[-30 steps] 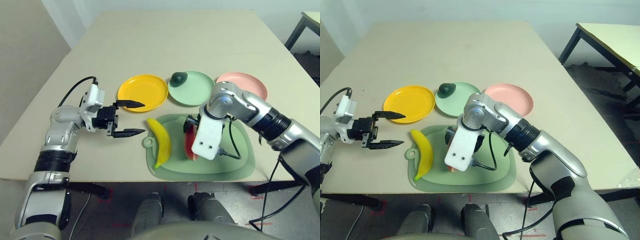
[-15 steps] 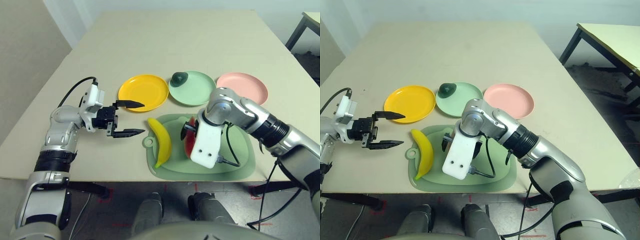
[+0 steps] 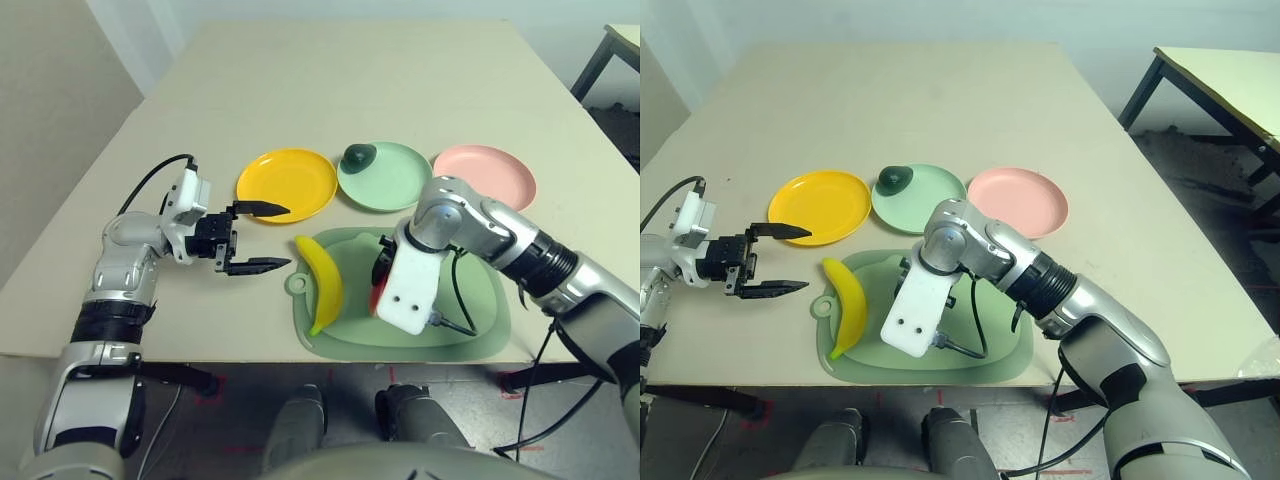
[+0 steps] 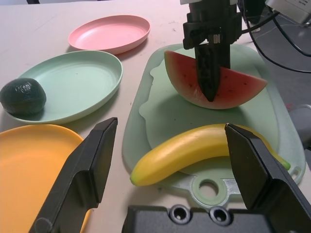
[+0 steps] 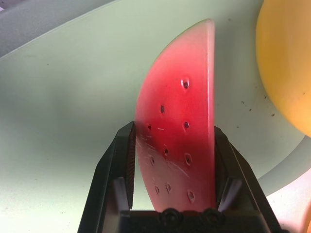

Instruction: Place the fruits into color-matched plates.

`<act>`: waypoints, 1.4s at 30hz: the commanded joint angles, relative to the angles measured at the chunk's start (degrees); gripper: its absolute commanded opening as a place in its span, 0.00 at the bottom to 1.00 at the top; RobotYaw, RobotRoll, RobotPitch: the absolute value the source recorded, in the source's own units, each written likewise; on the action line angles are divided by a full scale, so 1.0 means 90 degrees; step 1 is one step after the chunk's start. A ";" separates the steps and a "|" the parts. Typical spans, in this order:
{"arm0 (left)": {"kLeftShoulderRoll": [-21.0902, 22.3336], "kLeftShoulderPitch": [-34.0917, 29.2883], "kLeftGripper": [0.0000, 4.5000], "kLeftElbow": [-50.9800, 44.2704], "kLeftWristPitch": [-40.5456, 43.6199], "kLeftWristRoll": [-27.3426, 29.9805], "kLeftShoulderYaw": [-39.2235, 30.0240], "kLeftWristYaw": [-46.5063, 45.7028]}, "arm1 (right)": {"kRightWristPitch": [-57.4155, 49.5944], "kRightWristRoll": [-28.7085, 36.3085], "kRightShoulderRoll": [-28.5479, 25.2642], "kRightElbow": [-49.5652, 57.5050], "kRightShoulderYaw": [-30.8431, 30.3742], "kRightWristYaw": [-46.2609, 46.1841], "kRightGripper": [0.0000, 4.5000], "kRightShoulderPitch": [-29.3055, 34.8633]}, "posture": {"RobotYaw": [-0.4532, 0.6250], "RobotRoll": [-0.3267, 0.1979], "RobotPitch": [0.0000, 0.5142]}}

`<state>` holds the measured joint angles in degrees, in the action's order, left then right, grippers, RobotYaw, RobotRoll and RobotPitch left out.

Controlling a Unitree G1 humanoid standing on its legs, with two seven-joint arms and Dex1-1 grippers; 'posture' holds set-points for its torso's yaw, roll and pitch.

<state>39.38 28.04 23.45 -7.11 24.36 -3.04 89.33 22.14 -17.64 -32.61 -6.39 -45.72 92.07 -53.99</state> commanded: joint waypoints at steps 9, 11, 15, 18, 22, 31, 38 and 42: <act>-0.0216 0.0035 1.00 0.0145 0.0077 -0.0003 0.0042 -0.0017 | -0.0211 0.0827 -0.0867 -0.0203 0.0052 0.0048 0.45 -0.0884 | 0.38 0.62 0.23; -0.0277 0.0015 1.00 0.0090 0.0247 0.0050 0.0028 -0.0105 | -0.0209 0.0894 -0.0982 -0.0474 0.0106 0.0048 0.45 -0.1072 | 0.37 0.62 0.21; -0.0318 -0.0100 1.00 -0.0076 0.0607 -0.0009 0.0095 -0.0326 | 0.0075 0.0563 -0.0812 -0.1738 0.0346 -0.0029 0.45 -0.1620 | 0.36 0.62 0.21; -0.0388 -0.0180 1.00 -0.0250 0.0783 -0.0107 0.0126 -0.0650 | 0.0406 0.0237 -0.0623 -0.2701 0.0458 -0.0246 0.45 -0.1945 | 0.36 0.62 0.21; -0.0521 -0.0349 1.00 -0.0629 0.1001 -0.0176 0.0150 -0.1163 | 0.0983 -0.0741 -0.0408 -0.4577 0.0364 -0.1214 0.45 -0.2499 | 0.36 0.62 0.21; -0.0572 -0.0629 1.00 -0.1065 0.1134 -0.0309 0.0161 -0.1876 | 0.1381 -0.2352 -0.0055 -0.7132 0.0050 -0.3304 0.45 -0.2829 | 0.39 0.62 0.22; -0.0519 -0.0779 1.00 -0.1224 0.1138 -0.0256 0.0116 -0.1913 | 0.1026 -0.2986 -0.0004 -0.7775 0.0007 -0.4434 0.45 -0.2604 | 0.40 0.62 0.22; -0.0519 -0.0818 1.00 -0.1261 0.1150 -0.0217 0.0133 -0.1876 | 0.0882 -0.3185 -0.0029 -0.7876 0.0040 -0.4858 0.45 -0.2538 | 0.40 0.62 0.22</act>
<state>34.41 21.33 13.30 2.95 22.23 -2.11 72.23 30.68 -45.53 -32.73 -77.02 -45.34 50.02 -77.41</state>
